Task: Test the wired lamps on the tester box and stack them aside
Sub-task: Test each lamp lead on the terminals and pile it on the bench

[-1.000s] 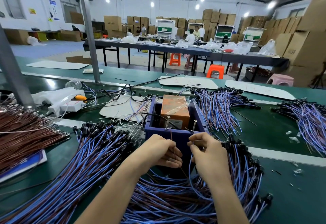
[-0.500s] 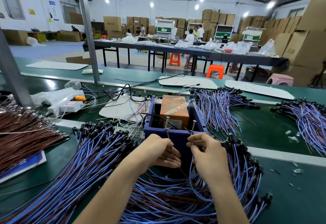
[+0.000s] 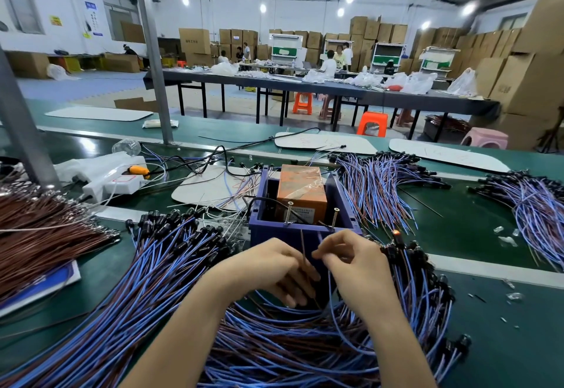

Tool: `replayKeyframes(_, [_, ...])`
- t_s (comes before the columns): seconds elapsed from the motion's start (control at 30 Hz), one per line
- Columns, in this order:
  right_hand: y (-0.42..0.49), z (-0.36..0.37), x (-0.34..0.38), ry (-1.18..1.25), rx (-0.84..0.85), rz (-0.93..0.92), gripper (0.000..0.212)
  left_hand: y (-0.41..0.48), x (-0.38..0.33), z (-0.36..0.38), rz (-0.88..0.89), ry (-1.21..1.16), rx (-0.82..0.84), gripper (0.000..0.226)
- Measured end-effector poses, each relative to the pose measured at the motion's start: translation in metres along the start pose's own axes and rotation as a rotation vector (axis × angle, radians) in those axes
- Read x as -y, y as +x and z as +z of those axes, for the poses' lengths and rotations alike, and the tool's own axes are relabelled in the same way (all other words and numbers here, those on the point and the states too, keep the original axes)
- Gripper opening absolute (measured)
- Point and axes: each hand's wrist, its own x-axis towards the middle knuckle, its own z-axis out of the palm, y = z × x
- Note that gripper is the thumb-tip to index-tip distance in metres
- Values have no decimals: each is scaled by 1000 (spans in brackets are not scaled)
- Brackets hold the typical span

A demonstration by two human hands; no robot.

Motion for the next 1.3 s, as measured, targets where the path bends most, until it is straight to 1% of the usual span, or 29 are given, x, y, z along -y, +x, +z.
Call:
replayKeyframes(0.03, [-1, 0, 1, 23, 90, 7, 20, -4, 3, -6, 4, 142, 59, 44])
replayKeyframes(0.07, [-2, -1, 3, 32, 193, 13, 17, -7, 5, -13, -6, 272, 75, 46])
replayKeyframes(0.1, [-3, -1, 4, 25, 301, 17, 14, -8, 9, -22, -26, 381, 42, 46])
replayKeyframes(0.13, [-5, -1, 5, 3, 407, 16, 12, -9, 13, -32, -45, 479, -37, 44])
replayKeyframes(0.2, [-8, 0, 8, -36, 539, 9, 6, -7, 24, -54, -76, 690, -302, 39])
replayKeyframes(0.27, [-10, 2, 11, -56, 559, 6, 4, -4, 38, -72, -151, 777, -596, 33])
replayKeyframes(0.3, [-11, 2, 13, -55, 555, 4, 5, -3, 43, -78, -191, 784, -675, 33])
replayKeyframes(0.33, [-11, 2, 14, -53, 551, -1, 5, -1, 48, -81, -227, 812, -694, 35])
replayKeyframes(0.4, [-12, 0, 15, -55, 548, -12, 5, 2, 52, -80, -284, 965, -627, 41])
replayKeyframes(0.47, [-12, -3, 15, -57, 542, -22, 4, 7, 54, -71, -315, 1097, -605, 48])
replayKeyframes(0.6, [-12, -6, 14, -41, 520, -37, 4, 14, 56, -58, -366, 1199, -666, 50])
replayKeyframes(0.67, [-12, -7, 15, -33, 513, -47, 3, 14, 57, -59, -352, 1182, -682, 49])
replayKeyframes(0.87, [-13, -10, 16, -21, 497, -56, 3, 10, 57, -66, -224, 950, -788, 41])
replayKeyframes(1.0, [-13, -10, 16, -20, 480, -60, 4, 4, 48, -70, -110, 649, -855, 32])
replayKeyframes(1.07, [-12, -10, 16, -14, 451, -63, 6, -2, 38, -74, -33, 550, -912, 29])
replayKeyframes(1.17, [-12, -10, 16, 8, 389, -80, 12, -14, 22, -75, 102, 529, -1055, 21])
replayKeyframes(1.23, [-13, -8, 18, 49, 362, -90, 17, -23, 12, -71, 180, 513, -1109, 20])
replayKeyframes(1.27, [-14, -7, 19, 81, 351, -97, 19, -27, 8, -70, 220, 444, -1085, 19])
replayKeyframes(1.3, [-14, -5, 22, 119, 336, -109, 22, -32, 4, -67, 267, 312, -1004, 18])
